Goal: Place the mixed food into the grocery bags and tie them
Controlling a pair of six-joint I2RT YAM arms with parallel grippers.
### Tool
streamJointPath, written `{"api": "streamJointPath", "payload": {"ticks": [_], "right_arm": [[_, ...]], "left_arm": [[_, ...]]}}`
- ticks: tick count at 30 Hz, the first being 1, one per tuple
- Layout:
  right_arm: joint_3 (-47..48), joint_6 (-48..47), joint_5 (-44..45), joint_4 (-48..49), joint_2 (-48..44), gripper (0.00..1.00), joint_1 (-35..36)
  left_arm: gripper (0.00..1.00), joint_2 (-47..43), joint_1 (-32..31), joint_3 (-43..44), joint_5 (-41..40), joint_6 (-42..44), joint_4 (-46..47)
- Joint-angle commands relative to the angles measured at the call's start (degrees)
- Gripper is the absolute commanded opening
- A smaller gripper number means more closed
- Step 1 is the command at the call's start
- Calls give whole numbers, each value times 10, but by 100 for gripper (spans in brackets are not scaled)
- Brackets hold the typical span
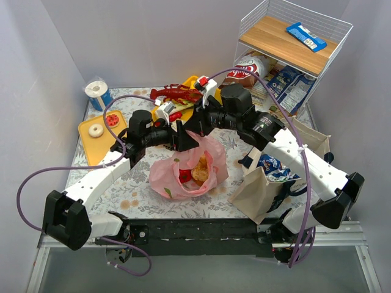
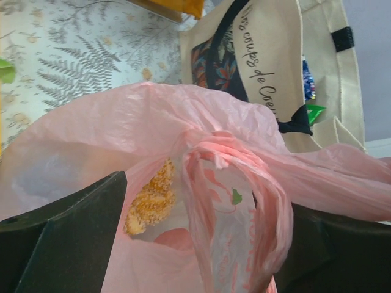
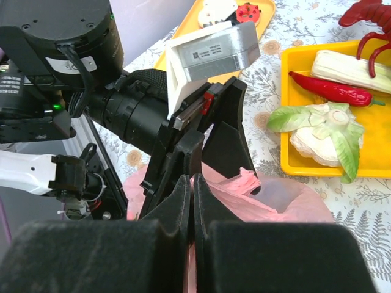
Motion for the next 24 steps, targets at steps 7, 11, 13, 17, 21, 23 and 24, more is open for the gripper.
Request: {"api": "streamJointPath", "payload": {"ticks": [7, 11, 13, 17, 21, 23, 24], "right_arm": [[13, -17, 90, 7, 7, 1, -3], [17, 3, 91, 7, 8, 1, -3], [22, 16, 91, 6, 7, 1, -3], [24, 32, 83, 13, 6, 1, -3], [33, 46, 91, 11, 1, 1, -3], [37, 51, 95, 13, -6, 1, -3], [38, 52, 102, 12, -7, 1, -3]], "left_arm": [[98, -146, -24, 28, -55, 74, -65], [98, -182, -25, 21, -109, 75, -35], [98, -187, -25, 14, -125, 62, -3], [98, -174, -27, 14, -184, 52, 7], [98, -160, -28, 18, -204, 69, 49], [98, -147, -29, 22, -198, 72, 70], [98, -138, -30, 30, -192, 69, 75]]}}
